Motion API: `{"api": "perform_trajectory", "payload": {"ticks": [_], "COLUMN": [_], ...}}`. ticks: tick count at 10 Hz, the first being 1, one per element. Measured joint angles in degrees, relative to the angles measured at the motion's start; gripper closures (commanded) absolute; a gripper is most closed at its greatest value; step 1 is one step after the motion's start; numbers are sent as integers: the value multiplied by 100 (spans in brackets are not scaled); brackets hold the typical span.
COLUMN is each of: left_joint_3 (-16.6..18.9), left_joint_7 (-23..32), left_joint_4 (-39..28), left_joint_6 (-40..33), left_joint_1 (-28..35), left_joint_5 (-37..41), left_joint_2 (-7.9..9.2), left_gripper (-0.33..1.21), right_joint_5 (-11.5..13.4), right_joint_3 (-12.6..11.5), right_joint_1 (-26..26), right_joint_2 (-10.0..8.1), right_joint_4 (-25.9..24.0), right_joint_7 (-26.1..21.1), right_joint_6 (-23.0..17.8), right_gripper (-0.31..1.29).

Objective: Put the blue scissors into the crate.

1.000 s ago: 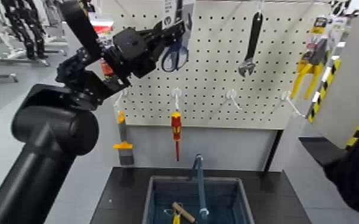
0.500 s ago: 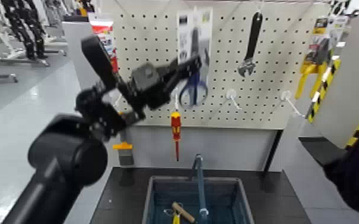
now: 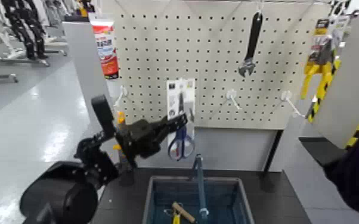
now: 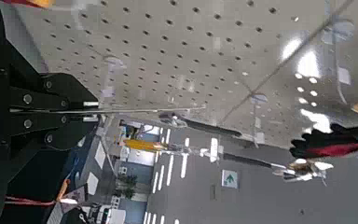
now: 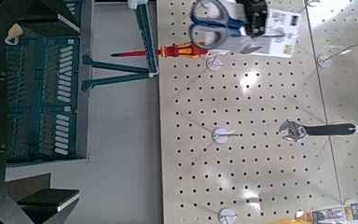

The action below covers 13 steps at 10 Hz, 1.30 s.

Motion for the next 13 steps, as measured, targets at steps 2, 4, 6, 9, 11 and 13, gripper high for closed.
{"api": "perform_trajectory", "payload": {"ticks": [2, 4, 6, 9, 11, 13], "left_joint_3": [-4, 11, -54, -169, -253, -364], "left_joint_7": [-151, -196, -247, -288, -300, -329], "left_joint_4": [377, 596, 813, 1091, 1267, 1423], "left_joint_6": [83, 163, 174, 166, 130, 122], "left_joint_1": [151, 252, 264, 312, 346, 347], "left_joint_5": [-71, -195, -277, -510, -701, -909], "left_joint_2": [5, -2, -8, -12, -16, -25], "left_gripper": [118, 118, 118, 118, 116, 23], "right_joint_5": [0, 0, 0, 0, 0, 0], "right_joint_3": [2, 3, 3, 10, 6, 10], "right_joint_1": [0, 0, 0, 0, 0, -1], "right_joint_2": [-2, -9, -9, -1, 0, -3], "right_joint_4": [2, 2, 2, 2, 2, 4], "right_joint_7": [0, 0, 0, 0, 0, 0], "right_joint_6": [-3, -7, -8, -8, -12, -9], "right_gripper": [9, 9, 9, 8, 9, 9]}}
